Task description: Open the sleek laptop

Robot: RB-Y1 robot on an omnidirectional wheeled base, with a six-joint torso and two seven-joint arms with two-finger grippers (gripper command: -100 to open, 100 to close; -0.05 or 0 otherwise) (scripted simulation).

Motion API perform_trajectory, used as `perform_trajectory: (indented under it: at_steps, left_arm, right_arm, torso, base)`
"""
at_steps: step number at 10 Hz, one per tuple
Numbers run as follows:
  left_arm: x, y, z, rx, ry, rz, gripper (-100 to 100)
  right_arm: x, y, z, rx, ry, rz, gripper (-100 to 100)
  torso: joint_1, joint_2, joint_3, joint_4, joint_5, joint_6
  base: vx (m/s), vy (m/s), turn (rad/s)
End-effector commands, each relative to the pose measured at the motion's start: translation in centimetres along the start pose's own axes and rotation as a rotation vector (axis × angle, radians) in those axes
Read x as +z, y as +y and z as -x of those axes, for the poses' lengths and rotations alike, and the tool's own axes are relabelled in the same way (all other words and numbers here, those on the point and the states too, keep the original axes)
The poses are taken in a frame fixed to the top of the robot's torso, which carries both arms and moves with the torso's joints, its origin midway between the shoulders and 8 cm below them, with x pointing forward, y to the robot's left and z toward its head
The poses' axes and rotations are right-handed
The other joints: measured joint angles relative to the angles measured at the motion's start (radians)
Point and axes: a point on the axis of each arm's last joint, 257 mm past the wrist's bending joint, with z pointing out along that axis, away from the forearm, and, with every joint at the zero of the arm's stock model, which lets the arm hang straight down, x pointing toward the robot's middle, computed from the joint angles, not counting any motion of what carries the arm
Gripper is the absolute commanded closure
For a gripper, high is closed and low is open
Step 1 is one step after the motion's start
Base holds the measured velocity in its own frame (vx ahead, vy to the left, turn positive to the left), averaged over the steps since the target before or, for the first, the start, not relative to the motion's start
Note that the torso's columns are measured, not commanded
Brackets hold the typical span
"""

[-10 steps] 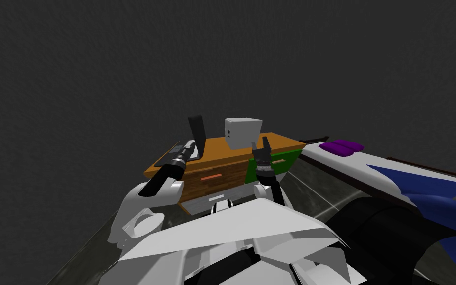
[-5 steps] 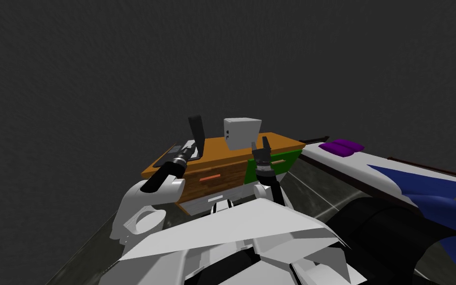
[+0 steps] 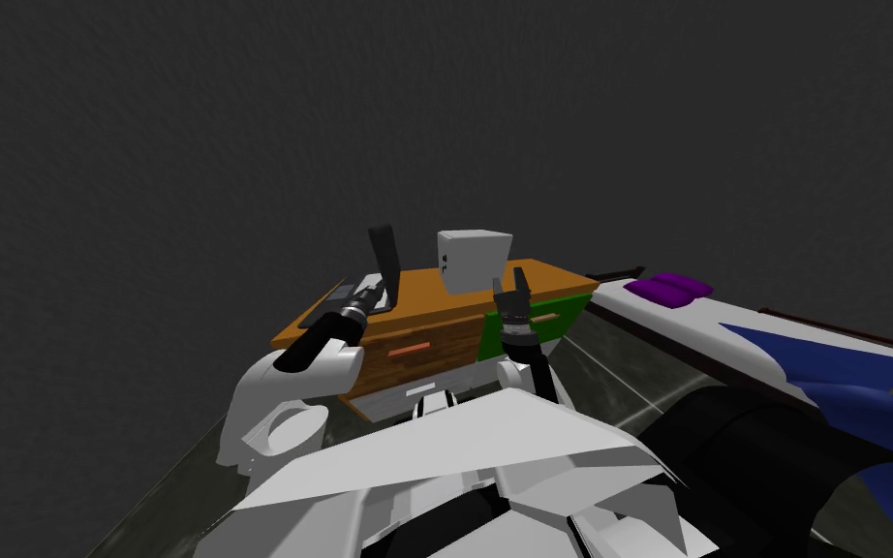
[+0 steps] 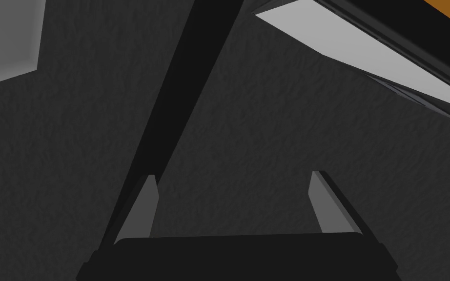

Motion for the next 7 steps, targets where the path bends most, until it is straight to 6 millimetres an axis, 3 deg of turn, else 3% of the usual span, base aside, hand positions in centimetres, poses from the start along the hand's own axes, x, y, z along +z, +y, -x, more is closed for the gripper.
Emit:
perform_trajectory:
  at_steps: [1,4,7]
  left_arm:
    - [-0.7,-0.9,0.6,-0.008,0.011,0.008,-100]
    - [-2.0,-2.4,2.1,-0.058,-0.010,-0.013,-100]
    - [-2.0,-2.3,2.1,-0.048,-0.007,-0.008,-100]
  right_arm:
    - [0.0,0.0,0.0,0.000,0.000,0.000,0]
    - [0.0,0.0,0.0,0.000,0.000,0.000,0]
    - [0.0,0.0,0.0,0.000,0.000,0.000,0]
  torso:
    - [0.000,0.002,0.001,0.001,0.000,-0.001]
    - [0.002,0.008,0.005,0.004,0.000,-0.002]
    - [0.002,0.002,0.002,0.002,0.001,-0.002]
  base:
    - [0.015,-0.025,-0.003]
    - [0.010,-0.020,0.000]
    - [0.057,-0.002,-0.011]
